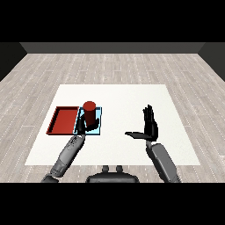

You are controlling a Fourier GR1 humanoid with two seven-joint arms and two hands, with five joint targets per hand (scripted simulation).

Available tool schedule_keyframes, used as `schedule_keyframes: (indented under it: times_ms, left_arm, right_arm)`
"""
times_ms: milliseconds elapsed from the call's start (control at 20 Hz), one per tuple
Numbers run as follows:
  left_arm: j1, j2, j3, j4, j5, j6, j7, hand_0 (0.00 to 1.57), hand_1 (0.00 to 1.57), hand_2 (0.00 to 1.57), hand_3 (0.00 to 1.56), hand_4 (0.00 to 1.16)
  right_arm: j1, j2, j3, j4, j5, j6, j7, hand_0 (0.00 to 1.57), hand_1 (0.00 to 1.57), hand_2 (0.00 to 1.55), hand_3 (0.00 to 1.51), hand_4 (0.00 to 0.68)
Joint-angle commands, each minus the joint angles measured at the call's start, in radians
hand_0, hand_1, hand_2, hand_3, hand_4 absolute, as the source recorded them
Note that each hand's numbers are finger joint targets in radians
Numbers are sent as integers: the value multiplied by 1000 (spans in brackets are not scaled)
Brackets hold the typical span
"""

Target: Pick the red can and put it in the red box

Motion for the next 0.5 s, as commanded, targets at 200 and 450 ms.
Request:
schedule_keyframes:
  times_ms: [200,450]
  left_arm:
    - [-69,154,148,188,-23,-37,36,1571,1571,1554,1467,1100]
    - [-142,235,234,371,-13,-113,46,1571,1571,1567,1498,1115]
  right_arm:
    - [109,-69,-117,19,-26,44,-33,0,0,0,0,0]
    - [207,-81,-114,9,1,55,-55,0,0,0,0,0]
